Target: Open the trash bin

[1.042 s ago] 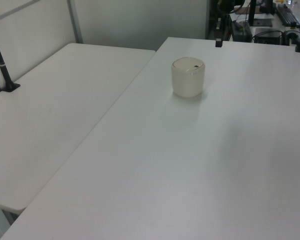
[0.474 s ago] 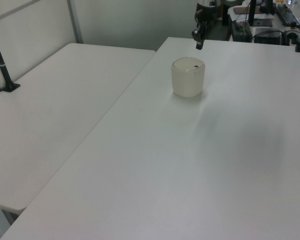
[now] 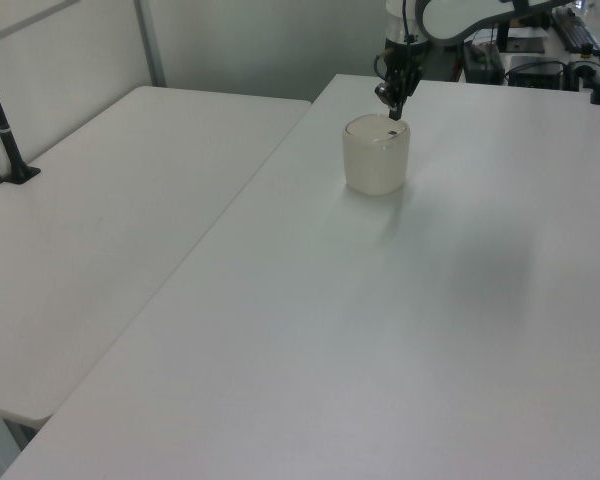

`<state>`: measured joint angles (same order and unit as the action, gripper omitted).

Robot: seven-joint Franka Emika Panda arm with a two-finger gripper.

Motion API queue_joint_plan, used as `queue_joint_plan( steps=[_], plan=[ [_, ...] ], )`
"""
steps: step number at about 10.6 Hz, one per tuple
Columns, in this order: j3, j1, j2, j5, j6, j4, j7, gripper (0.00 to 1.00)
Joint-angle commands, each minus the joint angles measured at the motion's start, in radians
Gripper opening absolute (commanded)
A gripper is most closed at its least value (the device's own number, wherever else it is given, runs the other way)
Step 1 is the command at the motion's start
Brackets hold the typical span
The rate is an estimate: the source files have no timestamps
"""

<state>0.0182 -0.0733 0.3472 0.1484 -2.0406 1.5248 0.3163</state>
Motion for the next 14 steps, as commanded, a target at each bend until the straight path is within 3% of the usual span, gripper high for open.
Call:
queue_joint_plan(
  steps=[1,8,14],
  plan=[
    [0.034,-0.002,0.012,0.013,-0.064,-0.002,0.050,0.00],
    [0.032,0.007,0.088,0.004,-0.067,0.011,0.052,0.00],
    [0.011,0.010,-0.057,-0.019,0.054,-0.012,-0.006,0.00]
  ],
)
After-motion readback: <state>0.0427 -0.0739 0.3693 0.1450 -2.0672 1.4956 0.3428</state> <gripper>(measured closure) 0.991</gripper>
